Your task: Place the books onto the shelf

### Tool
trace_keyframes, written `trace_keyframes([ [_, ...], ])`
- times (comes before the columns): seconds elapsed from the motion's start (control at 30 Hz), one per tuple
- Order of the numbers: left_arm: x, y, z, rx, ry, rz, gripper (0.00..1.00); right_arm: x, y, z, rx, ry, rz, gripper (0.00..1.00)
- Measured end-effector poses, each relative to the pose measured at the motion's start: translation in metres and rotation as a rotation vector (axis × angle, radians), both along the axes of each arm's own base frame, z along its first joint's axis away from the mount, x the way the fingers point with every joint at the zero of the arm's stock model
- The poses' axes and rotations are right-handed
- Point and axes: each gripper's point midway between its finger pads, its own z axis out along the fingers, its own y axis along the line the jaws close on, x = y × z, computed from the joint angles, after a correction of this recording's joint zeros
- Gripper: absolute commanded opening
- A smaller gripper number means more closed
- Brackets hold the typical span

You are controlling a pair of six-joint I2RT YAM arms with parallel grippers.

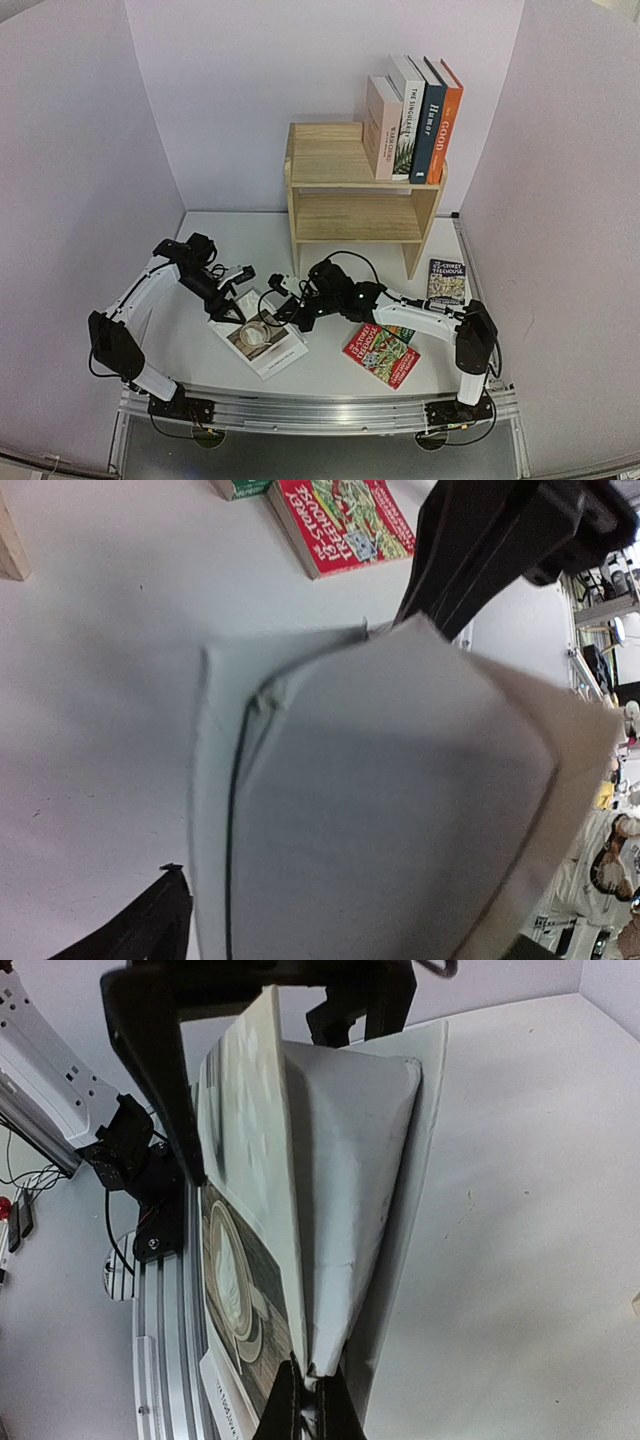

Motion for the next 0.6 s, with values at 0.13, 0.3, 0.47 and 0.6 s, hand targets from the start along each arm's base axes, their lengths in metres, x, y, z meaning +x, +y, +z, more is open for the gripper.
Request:
trace_keyframes([
  [0.13, 0.003, -0.006, 0.011, -0.033, -0.013, 0.003, 0.62, 0.0, -0.001, 0.002, 0.001, -0.027, 0.01, 0.0],
  [0.3, -0.002, -0.01, 0.01, -0.033, 0.011, 0.002, 0.43, 0.001, -0.002, 0.006, 0.005, -0.056, 0.014, 0.0],
  [0.47, -0.005, -0.012, 0.013, -0.044, 0.024, -0.003, 0.3, 0.006, -0.003, 0.005, -0.004, -0.077, -0.001, 0.25],
  [0.6, 0.004, -0.013, 0.019, -0.038, 0.049, 0.053, 0.19, 0.025, -0.007, 0.006, -0.03, -0.123, -0.124, 0.79],
])
